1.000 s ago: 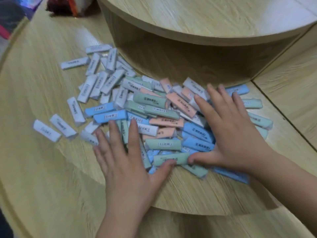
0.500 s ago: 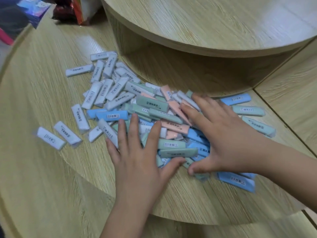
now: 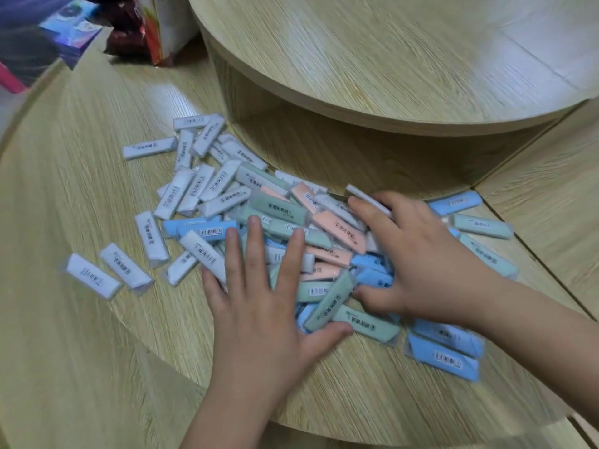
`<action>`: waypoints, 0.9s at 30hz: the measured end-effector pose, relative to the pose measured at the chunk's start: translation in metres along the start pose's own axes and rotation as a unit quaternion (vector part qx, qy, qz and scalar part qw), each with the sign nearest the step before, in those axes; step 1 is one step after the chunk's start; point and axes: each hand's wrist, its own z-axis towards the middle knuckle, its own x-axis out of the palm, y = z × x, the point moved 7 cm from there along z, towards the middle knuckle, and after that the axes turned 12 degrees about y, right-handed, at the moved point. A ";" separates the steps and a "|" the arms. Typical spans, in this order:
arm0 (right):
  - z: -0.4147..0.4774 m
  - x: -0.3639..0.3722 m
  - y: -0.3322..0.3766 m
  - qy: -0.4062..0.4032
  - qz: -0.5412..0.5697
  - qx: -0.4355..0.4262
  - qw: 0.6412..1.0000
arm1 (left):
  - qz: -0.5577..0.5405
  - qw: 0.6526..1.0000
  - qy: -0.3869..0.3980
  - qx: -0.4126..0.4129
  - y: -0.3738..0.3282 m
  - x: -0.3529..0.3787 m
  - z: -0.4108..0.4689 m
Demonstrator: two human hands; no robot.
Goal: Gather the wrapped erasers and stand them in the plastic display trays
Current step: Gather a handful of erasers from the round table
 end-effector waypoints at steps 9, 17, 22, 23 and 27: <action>0.007 0.001 0.003 0.012 -0.005 0.012 1.000 | 0.003 1.000 0.018 -0.008 -0.001 0.001 0.007; 0.014 -0.002 0.006 -0.056 0.033 0.050 0.997 | -0.004 1.000 0.005 -0.011 -0.001 0.003 0.006; 0.019 -0.006 0.006 -0.063 0.029 0.054 0.996 | -0.003 1.000 0.003 -0.018 -0.003 0.002 0.007; 0.019 -0.006 0.005 -0.065 0.034 0.054 0.996 | -0.004 1.000 0.003 -0.020 -0.003 0.002 0.007; 0.019 -0.012 0.005 -0.067 0.023 0.050 0.996 | -0.004 1.000 -0.002 -0.021 -0.005 0.002 0.008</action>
